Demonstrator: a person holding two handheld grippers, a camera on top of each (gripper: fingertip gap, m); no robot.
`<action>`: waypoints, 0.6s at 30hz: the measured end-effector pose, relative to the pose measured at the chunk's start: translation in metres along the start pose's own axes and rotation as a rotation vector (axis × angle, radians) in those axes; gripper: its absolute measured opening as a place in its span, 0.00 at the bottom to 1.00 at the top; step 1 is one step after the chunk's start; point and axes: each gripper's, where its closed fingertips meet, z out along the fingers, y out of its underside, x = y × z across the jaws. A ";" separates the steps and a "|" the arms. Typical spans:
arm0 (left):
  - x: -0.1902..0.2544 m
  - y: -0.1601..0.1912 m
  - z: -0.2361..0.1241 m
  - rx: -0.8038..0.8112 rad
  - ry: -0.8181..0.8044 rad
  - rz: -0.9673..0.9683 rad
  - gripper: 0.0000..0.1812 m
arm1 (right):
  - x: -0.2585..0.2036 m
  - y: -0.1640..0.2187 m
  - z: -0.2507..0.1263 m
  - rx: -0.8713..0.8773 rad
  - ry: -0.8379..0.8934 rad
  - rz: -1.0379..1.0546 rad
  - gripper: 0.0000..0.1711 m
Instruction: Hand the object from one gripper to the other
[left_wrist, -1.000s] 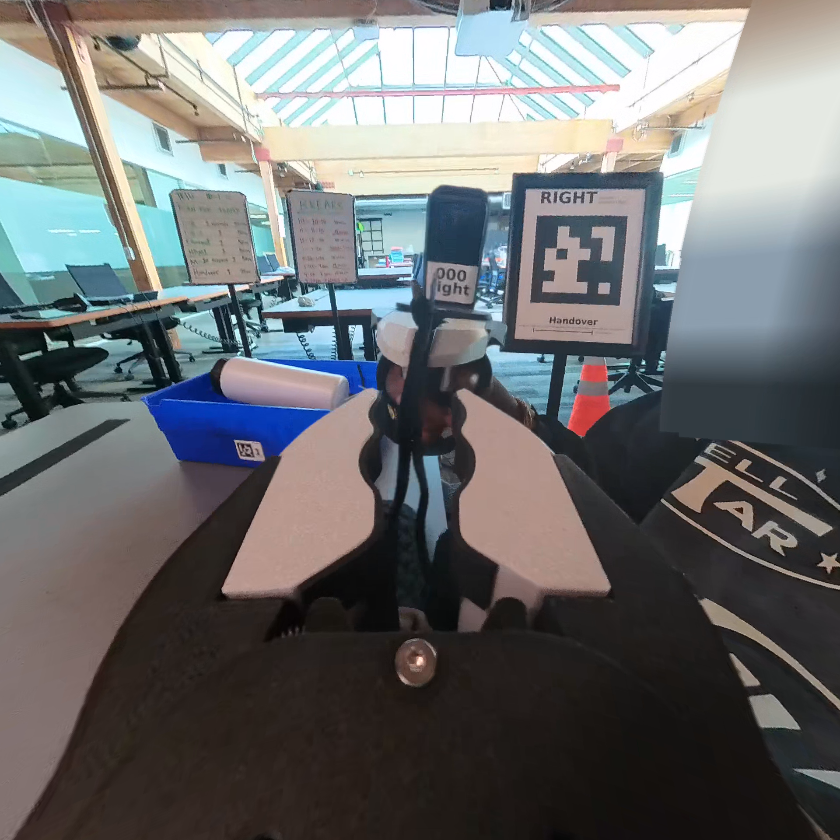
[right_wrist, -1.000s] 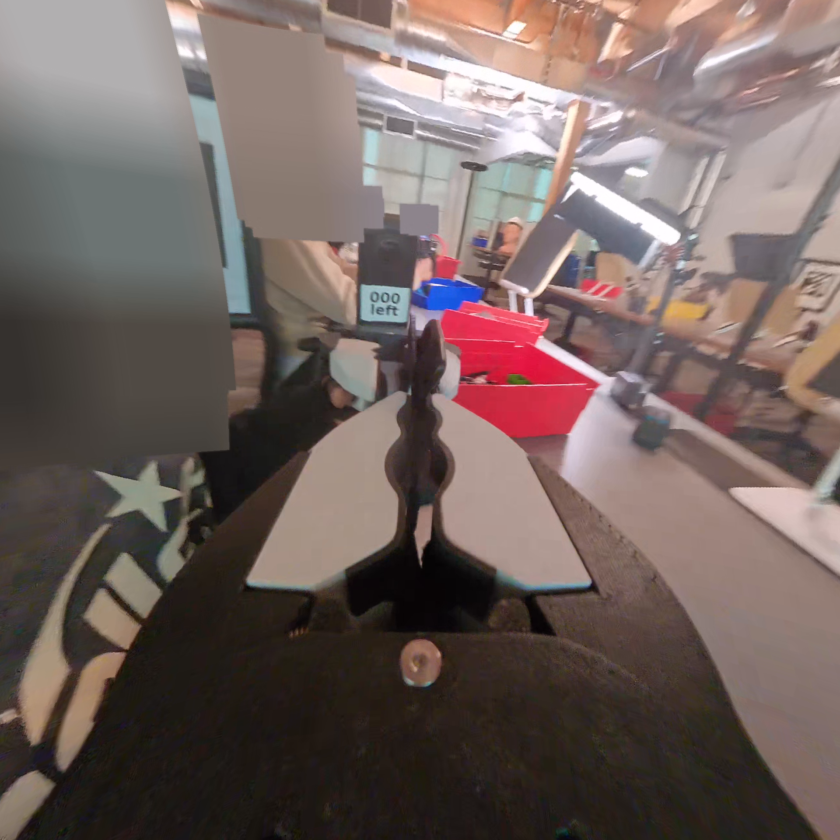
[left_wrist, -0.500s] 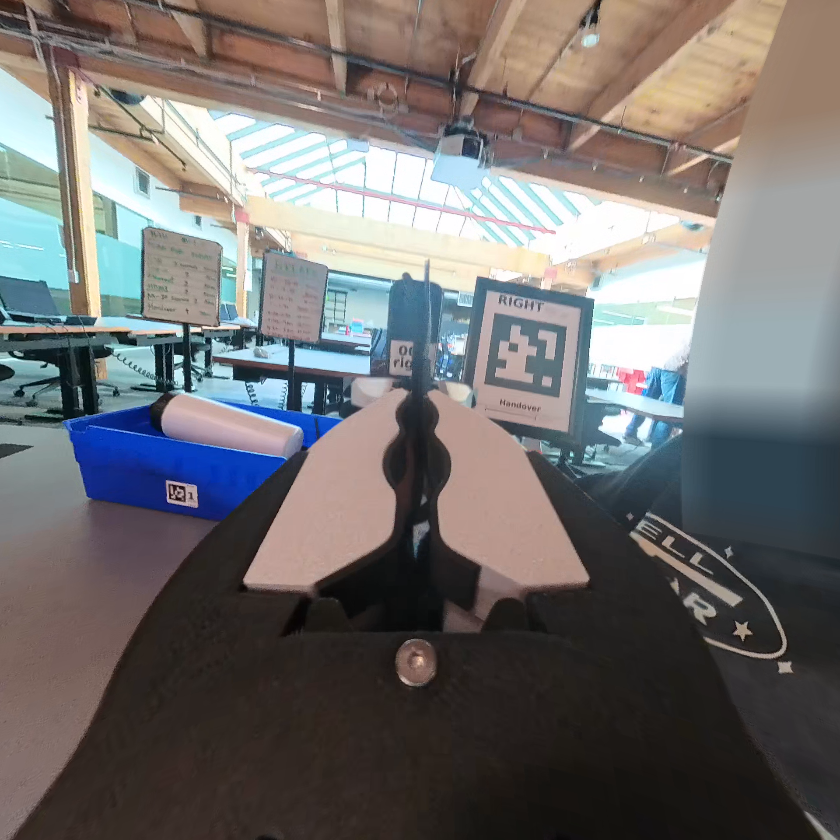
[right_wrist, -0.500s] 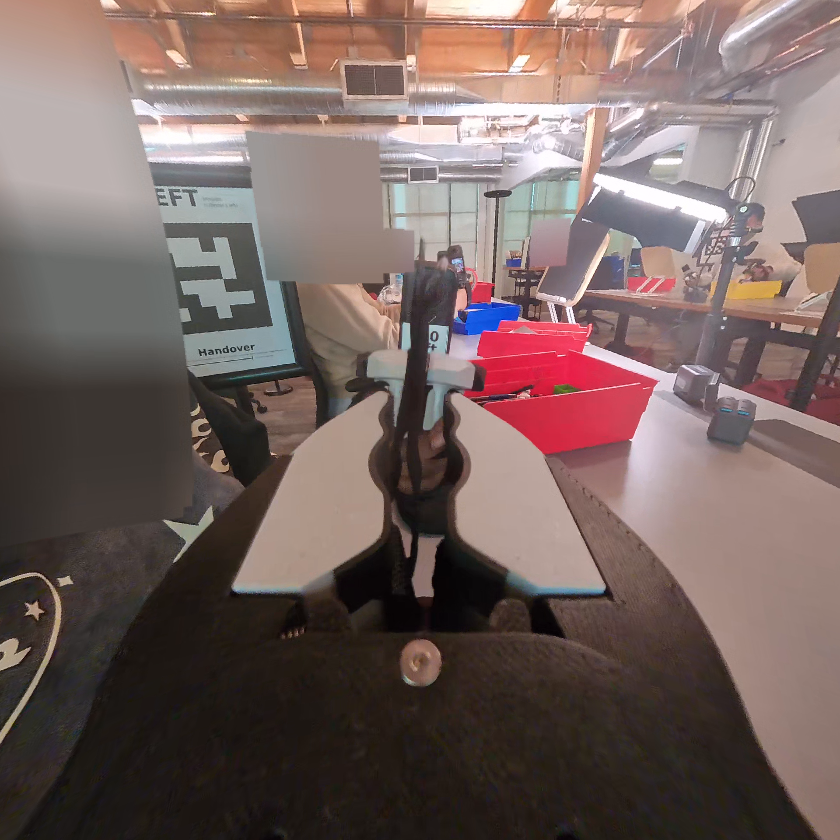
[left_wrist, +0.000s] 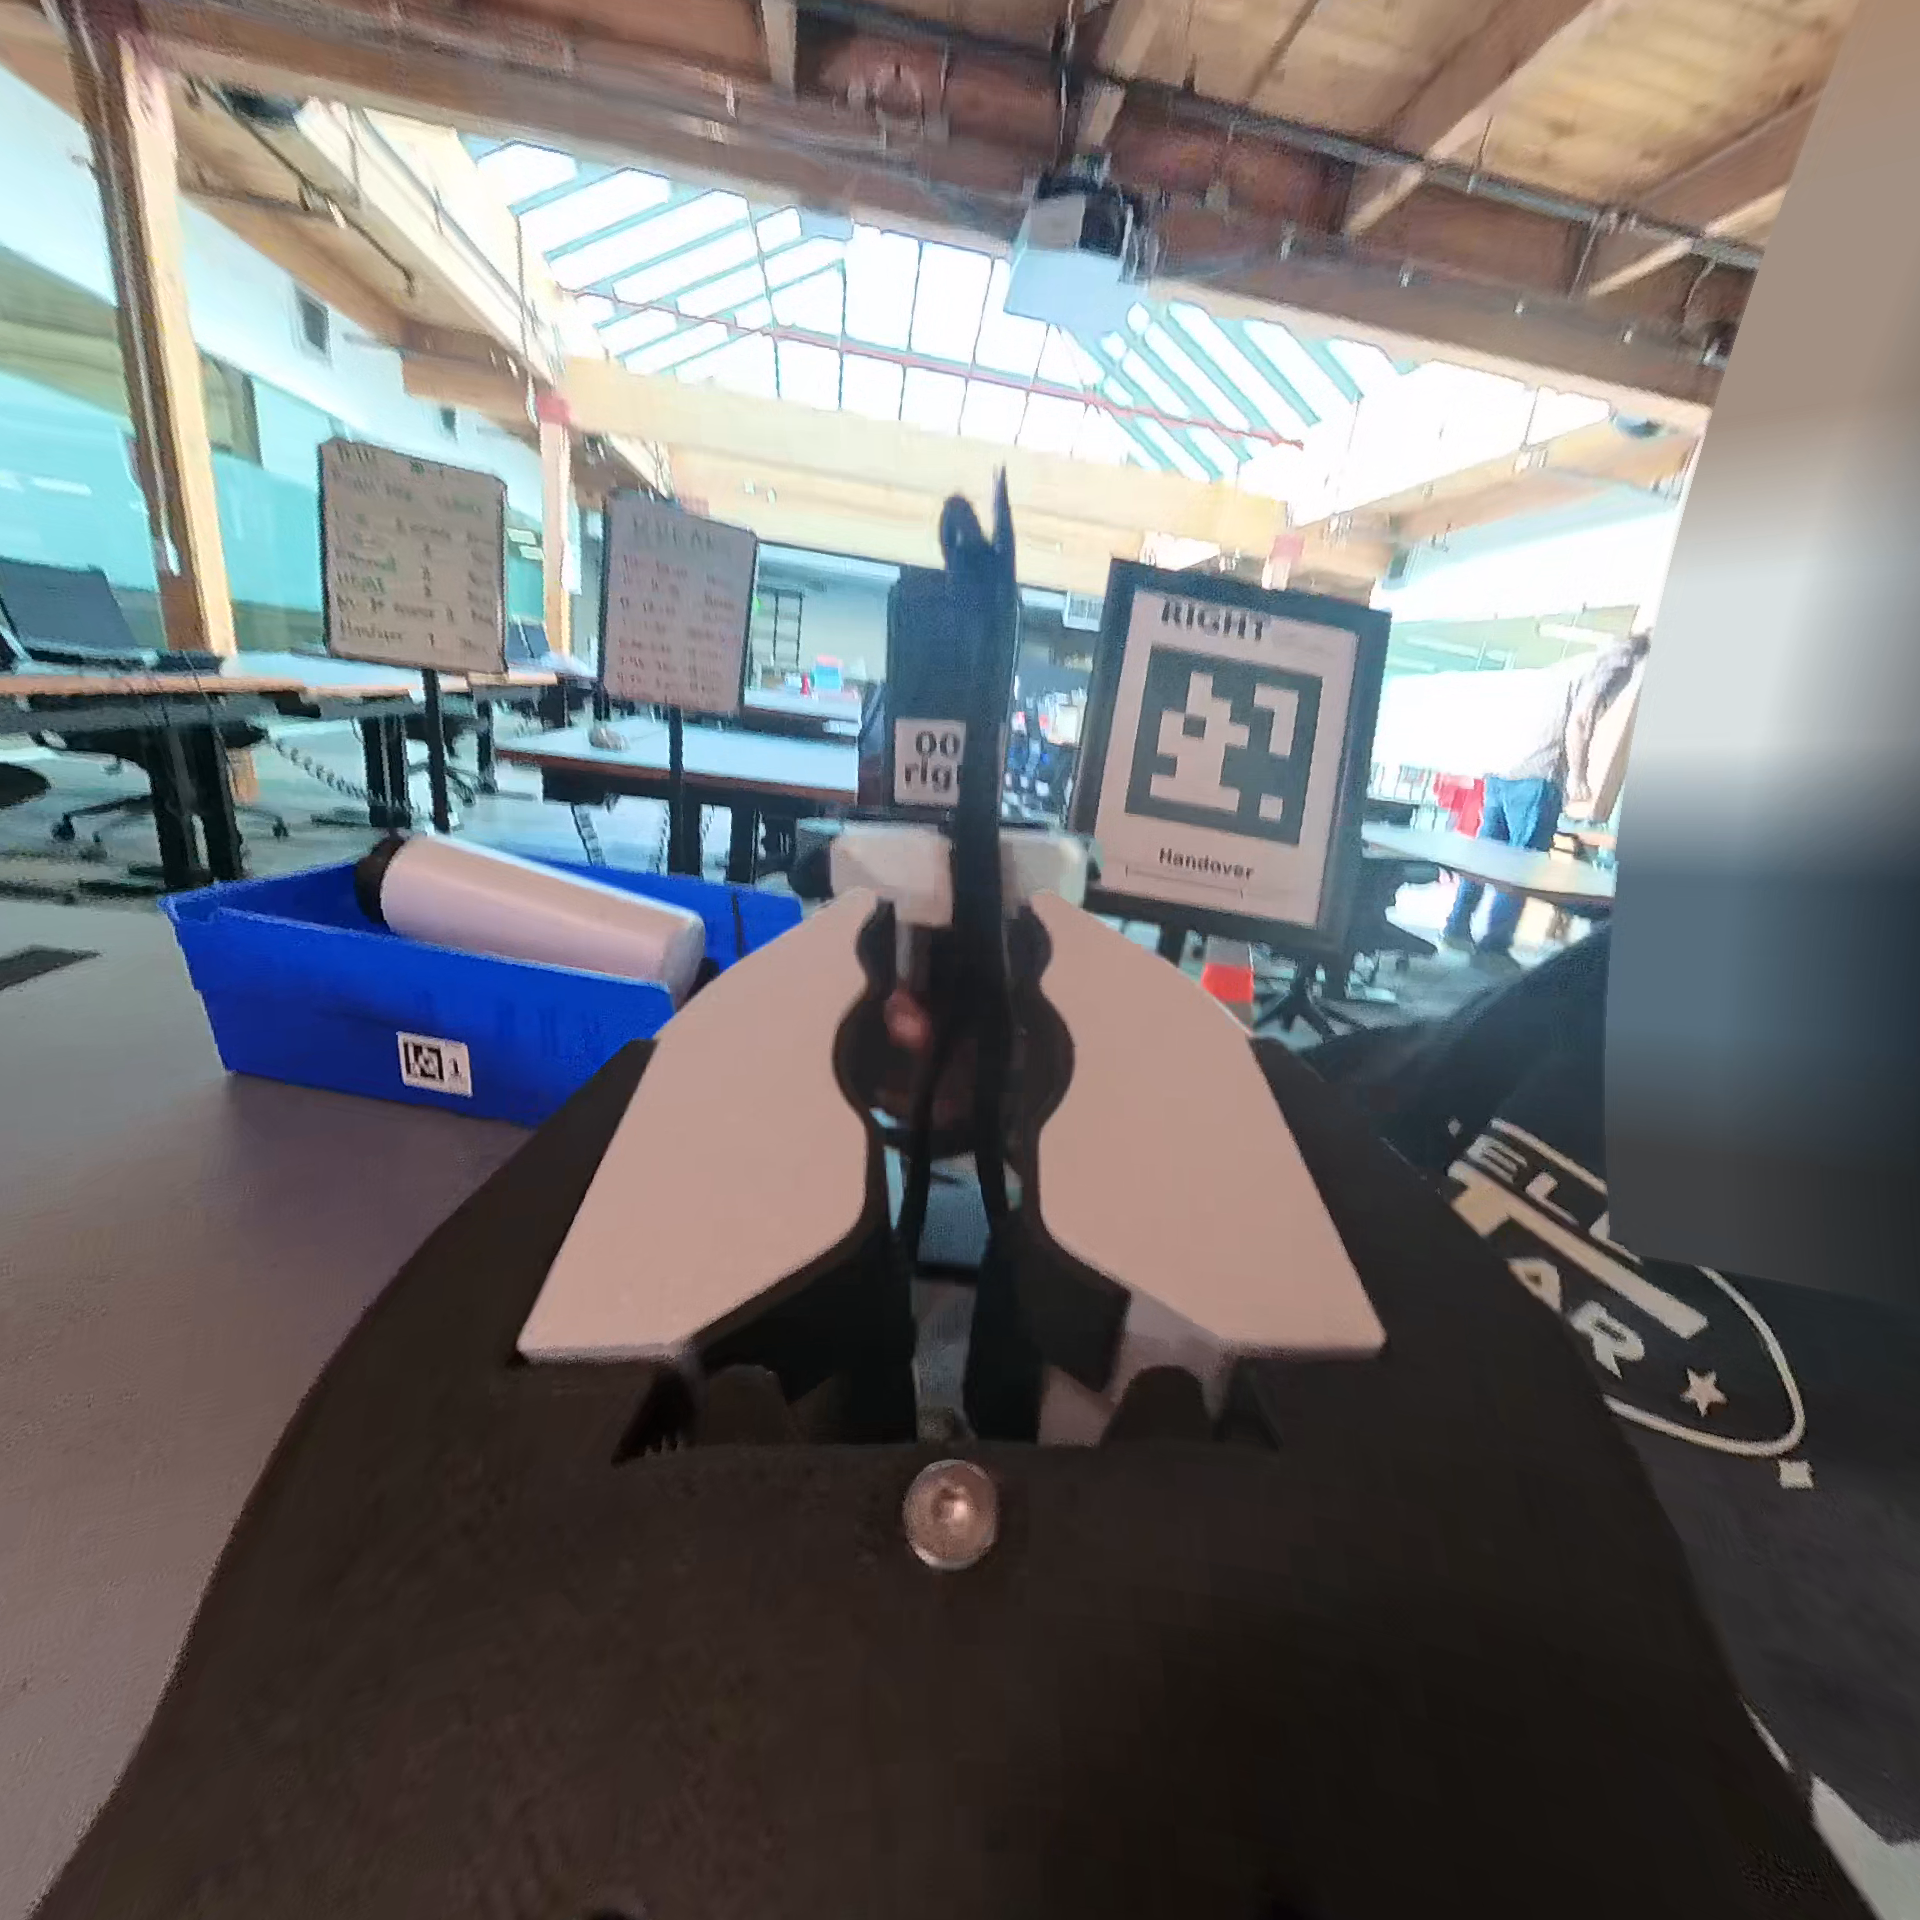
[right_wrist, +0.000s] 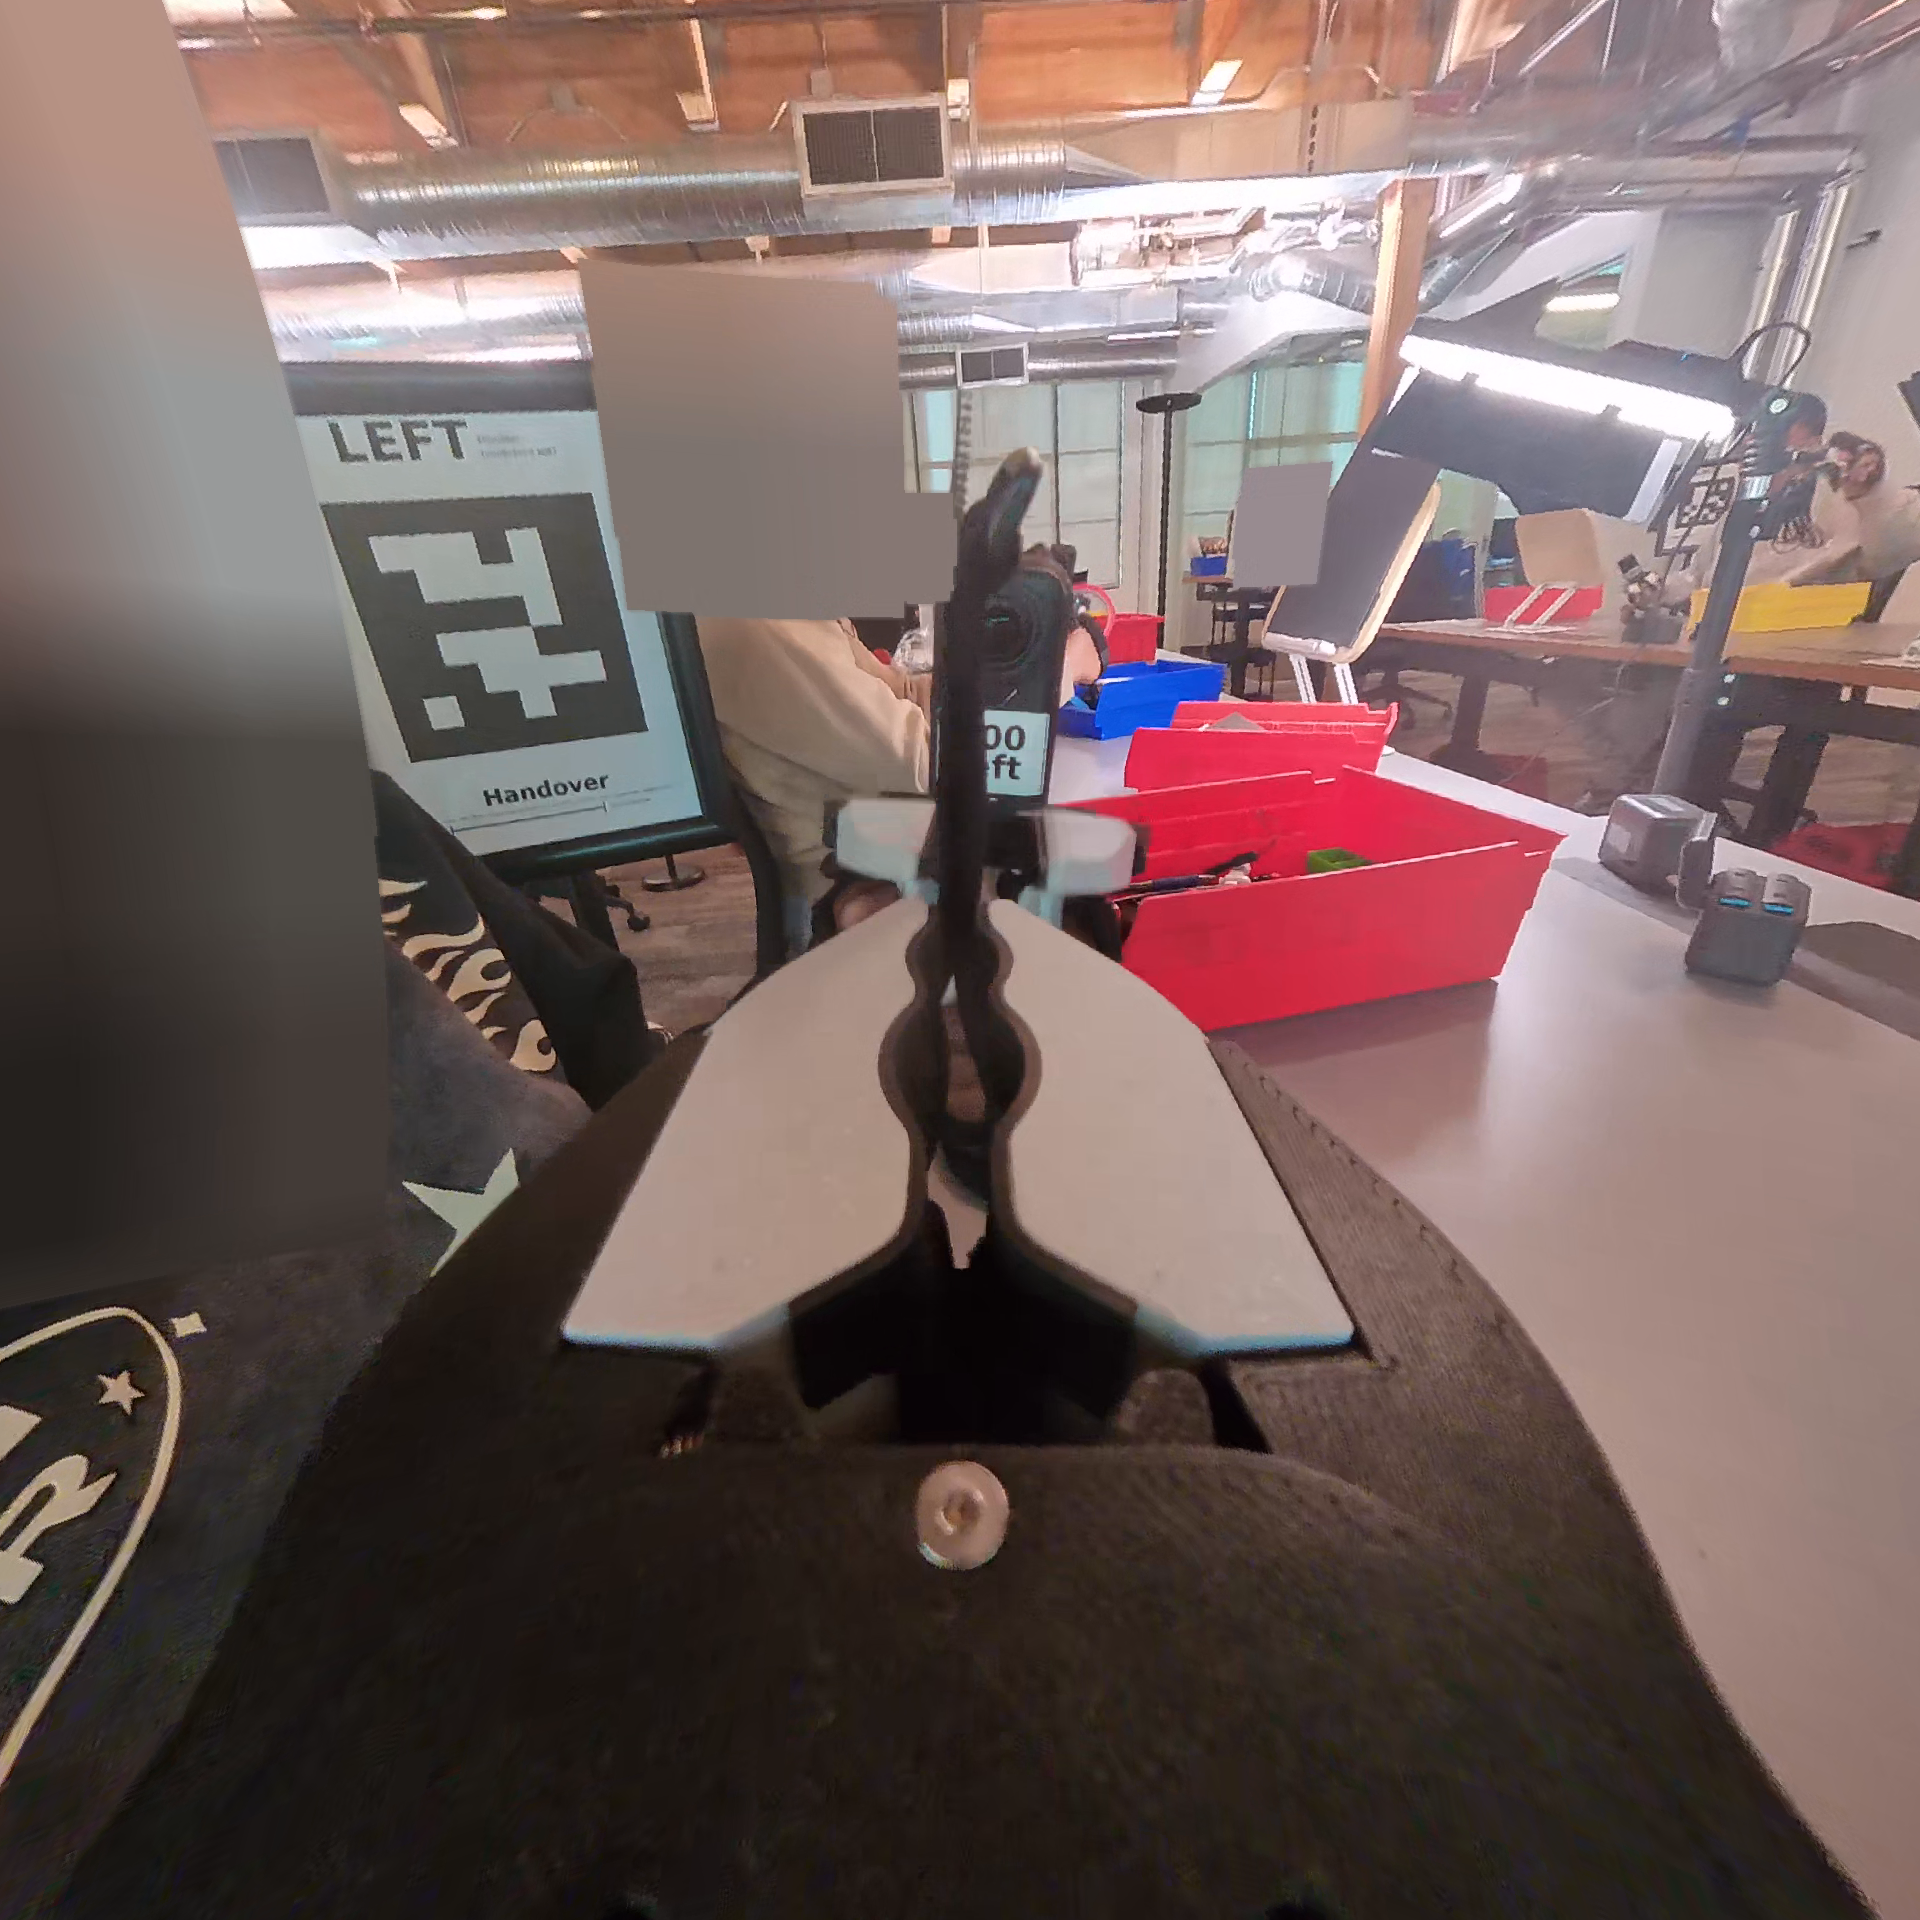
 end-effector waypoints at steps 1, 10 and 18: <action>0.001 0.004 0.000 -0.034 0.007 -0.002 0.13 | 0.000 -0.002 -0.001 0.005 0.001 0.002 0.03; 0.003 0.010 0.002 -0.069 0.014 0.030 0.03 | 0.002 -0.009 -0.004 0.040 0.031 0.010 0.05; -0.002 -0.012 -0.005 0.091 0.004 -0.033 0.03 | 0.001 0.008 0.007 -0.026 0.013 0.015 0.15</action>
